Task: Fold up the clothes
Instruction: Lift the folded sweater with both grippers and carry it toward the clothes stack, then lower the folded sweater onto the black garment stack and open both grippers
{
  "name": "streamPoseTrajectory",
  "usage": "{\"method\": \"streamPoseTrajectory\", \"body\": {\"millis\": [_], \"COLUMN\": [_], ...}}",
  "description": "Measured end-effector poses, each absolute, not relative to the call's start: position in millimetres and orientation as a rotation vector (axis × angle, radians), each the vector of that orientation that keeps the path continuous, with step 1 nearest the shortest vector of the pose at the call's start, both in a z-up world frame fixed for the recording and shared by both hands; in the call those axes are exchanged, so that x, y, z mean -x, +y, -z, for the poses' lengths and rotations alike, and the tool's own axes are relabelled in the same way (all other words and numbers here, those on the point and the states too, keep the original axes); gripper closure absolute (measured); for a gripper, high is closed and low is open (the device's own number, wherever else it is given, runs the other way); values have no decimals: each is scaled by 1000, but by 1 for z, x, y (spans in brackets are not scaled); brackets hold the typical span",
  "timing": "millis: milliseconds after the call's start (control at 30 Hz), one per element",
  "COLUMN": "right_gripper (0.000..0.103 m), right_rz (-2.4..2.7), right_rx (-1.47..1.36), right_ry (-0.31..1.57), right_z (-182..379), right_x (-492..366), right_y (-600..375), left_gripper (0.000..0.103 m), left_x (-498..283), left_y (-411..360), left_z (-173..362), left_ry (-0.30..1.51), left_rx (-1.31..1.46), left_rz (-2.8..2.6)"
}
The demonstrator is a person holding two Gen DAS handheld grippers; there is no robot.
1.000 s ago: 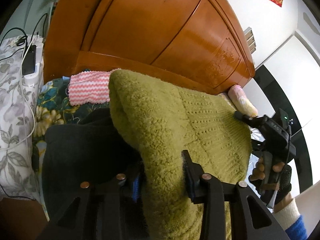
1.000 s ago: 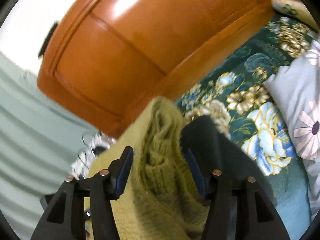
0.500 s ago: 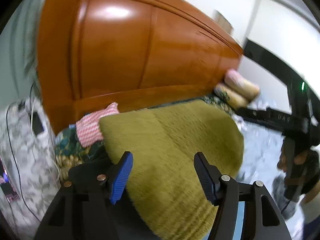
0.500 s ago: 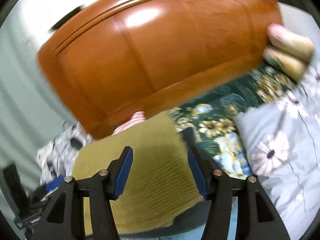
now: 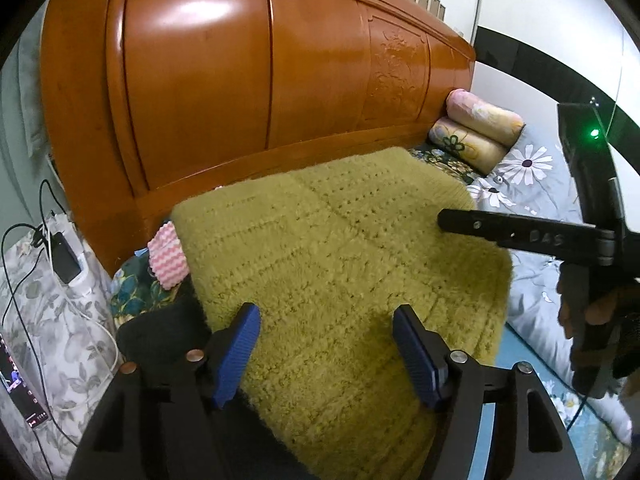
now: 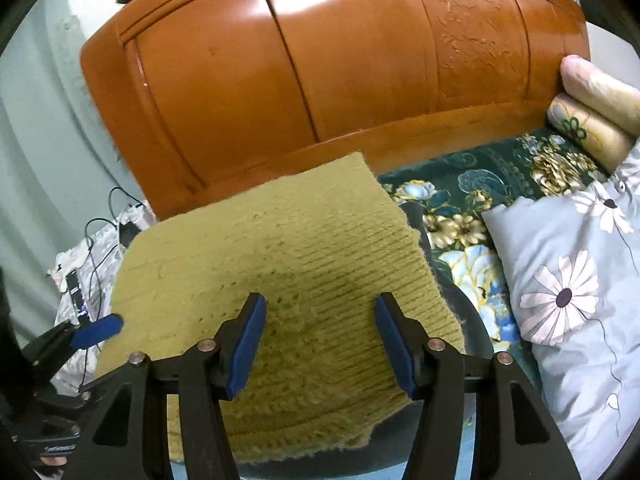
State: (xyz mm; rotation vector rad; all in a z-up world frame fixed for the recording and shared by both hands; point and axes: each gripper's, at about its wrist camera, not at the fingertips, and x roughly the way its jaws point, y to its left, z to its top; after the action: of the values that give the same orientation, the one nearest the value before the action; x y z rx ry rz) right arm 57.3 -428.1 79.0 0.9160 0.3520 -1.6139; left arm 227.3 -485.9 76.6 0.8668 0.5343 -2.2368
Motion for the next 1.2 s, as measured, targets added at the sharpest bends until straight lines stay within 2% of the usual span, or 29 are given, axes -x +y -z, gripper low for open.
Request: {"method": "streamPoseTrajectory", "body": {"millis": [233, 267, 300, 367, 500, 700, 967, 1000, 1033, 1067, 1200], "right_gripper": [43, 41, 35, 34, 34, 34, 34, 24, 4, 0, 0], "right_rz": [1646, 1652, 1657, 1666, 1682, 1726, 1723, 1739, 1754, 1765, 1774], "right_rx": [-867, -863, -864, -871, -913, -1043, -1047, -1052, -1057, -1060, -1071], "right_ry": [297, 287, 272, 235, 172, 130, 146, 148, 145, 134, 87], "right_z": [-102, -103, -101, -97, -80, -39, -29, -28, -26, -24, -14], "right_x": [-70, -72, -74, -79, -92, -106, -141, -142, -143, -145, -147], "right_y": [-394, -388, -380, -362, -327, -299, -298, -296, -294, -292, -285], "left_gripper": [30, 29, 27, 23, 8, 3, 0, 0, 0, 0, 0], "left_x": [-249, -253, -257, -266, -281, -297, -302, -303, -305, -305, -304], "left_y": [-480, -478, -476, -470, -455, -437, -417, -416, -415, -413, -407], "left_z": [-92, -92, -92, -90, -84, -71, -54, -50, -47, -44, -32], "left_ry": [638, 649, 660, 688, 706, 742, 724, 730, 731, 727, 725], "left_rx": [-825, -825, -824, -814, -787, -783, -822, -829, -839, -847, -866], "left_rz": [2243, 2241, 2239, 2230, 2227, 2212, 2199, 2191, 2185, 2180, 2154]}}
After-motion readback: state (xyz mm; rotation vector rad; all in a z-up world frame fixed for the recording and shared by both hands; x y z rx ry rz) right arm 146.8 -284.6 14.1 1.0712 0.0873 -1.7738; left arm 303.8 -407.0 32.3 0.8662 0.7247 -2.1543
